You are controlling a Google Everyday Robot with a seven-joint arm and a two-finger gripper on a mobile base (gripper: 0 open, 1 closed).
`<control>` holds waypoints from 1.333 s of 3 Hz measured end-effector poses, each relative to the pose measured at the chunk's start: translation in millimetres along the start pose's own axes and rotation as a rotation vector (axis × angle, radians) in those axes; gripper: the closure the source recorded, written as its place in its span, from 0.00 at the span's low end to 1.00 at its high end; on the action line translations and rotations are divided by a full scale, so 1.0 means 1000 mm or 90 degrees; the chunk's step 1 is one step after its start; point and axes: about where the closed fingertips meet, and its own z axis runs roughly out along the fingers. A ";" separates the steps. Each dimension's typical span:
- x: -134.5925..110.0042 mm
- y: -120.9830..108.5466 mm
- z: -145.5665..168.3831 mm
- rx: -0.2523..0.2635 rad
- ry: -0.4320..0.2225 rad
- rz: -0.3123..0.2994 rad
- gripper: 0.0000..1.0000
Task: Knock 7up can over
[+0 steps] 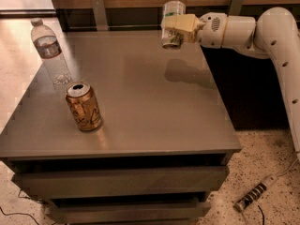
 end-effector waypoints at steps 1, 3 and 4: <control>-0.003 0.004 0.002 0.001 0.005 -0.028 1.00; -0.011 0.009 -0.004 0.018 0.022 -0.260 1.00; -0.014 0.006 -0.004 0.022 0.025 -0.335 1.00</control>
Offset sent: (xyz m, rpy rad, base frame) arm 0.0013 -0.0164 -0.0203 -0.1192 -0.4368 -0.0179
